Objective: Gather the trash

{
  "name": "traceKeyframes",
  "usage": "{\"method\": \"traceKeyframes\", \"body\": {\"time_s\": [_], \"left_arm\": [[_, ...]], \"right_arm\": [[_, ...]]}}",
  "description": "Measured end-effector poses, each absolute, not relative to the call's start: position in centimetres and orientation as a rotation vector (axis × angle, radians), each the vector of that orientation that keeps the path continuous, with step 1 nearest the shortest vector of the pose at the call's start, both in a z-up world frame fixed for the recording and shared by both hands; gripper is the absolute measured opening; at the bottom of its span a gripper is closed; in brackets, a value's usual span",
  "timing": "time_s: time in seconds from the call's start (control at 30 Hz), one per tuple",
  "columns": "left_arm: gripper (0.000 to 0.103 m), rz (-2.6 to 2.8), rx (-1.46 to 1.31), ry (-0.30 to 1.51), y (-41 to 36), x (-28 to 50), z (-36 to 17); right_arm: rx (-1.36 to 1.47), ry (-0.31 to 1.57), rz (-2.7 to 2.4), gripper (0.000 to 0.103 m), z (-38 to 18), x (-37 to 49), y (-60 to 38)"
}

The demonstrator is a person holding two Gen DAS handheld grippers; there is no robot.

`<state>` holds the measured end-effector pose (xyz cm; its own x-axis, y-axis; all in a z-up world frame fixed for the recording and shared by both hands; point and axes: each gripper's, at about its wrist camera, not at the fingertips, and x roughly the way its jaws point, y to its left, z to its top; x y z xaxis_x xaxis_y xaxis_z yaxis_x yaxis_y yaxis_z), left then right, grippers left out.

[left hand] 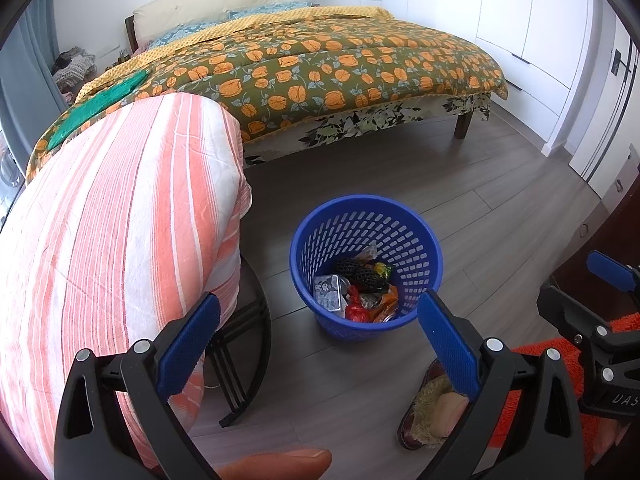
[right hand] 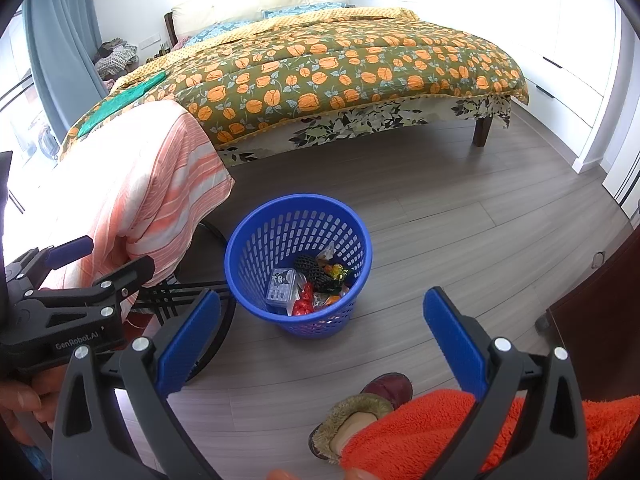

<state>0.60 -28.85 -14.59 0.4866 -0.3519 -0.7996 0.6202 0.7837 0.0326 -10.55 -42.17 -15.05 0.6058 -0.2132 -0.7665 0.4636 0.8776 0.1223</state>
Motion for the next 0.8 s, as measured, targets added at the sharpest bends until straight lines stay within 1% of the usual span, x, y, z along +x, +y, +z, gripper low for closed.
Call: {"method": "traceKeyframes", "body": {"time_s": [0.8], "left_arm": [[0.098, -0.605, 0.342, 0.884, -28.69, 0.78, -14.76]], "right_arm": [[0.327, 0.834, -0.401, 0.098, -15.01, -10.53, -42.11]]}}
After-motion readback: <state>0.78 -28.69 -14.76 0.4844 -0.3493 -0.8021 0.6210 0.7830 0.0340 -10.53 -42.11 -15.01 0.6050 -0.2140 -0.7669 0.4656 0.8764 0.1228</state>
